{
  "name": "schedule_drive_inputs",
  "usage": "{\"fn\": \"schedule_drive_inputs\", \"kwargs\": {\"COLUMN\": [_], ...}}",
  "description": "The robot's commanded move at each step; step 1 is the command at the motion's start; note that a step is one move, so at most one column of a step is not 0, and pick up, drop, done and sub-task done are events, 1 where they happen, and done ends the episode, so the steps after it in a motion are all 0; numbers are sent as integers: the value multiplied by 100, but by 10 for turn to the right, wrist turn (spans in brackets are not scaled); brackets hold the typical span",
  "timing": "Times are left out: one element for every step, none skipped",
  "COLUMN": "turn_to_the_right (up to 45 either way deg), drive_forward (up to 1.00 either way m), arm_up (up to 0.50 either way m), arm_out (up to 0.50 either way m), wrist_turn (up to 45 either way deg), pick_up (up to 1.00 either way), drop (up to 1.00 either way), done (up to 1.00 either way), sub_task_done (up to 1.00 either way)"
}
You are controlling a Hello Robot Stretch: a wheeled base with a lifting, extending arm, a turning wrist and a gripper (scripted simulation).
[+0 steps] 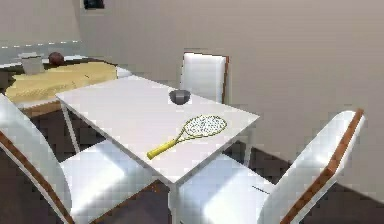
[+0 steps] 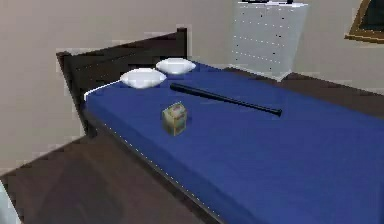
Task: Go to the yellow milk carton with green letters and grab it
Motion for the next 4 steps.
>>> {"fn": "schedule_drive_inputs", "kwargs": {"turn_to_the_right": [450,210,0,-330], "drive_forward": [0,0,70,0], "arm_up": [0,0,0,0], "arm_out": [0,0,0,0], "wrist_turn": [0,0,0,0], "pick_up": [0,0,0,0], "drop": [0,0,0,0], "done": [0,0,0,0], "sub_task_done": [0,0,0,0]}}
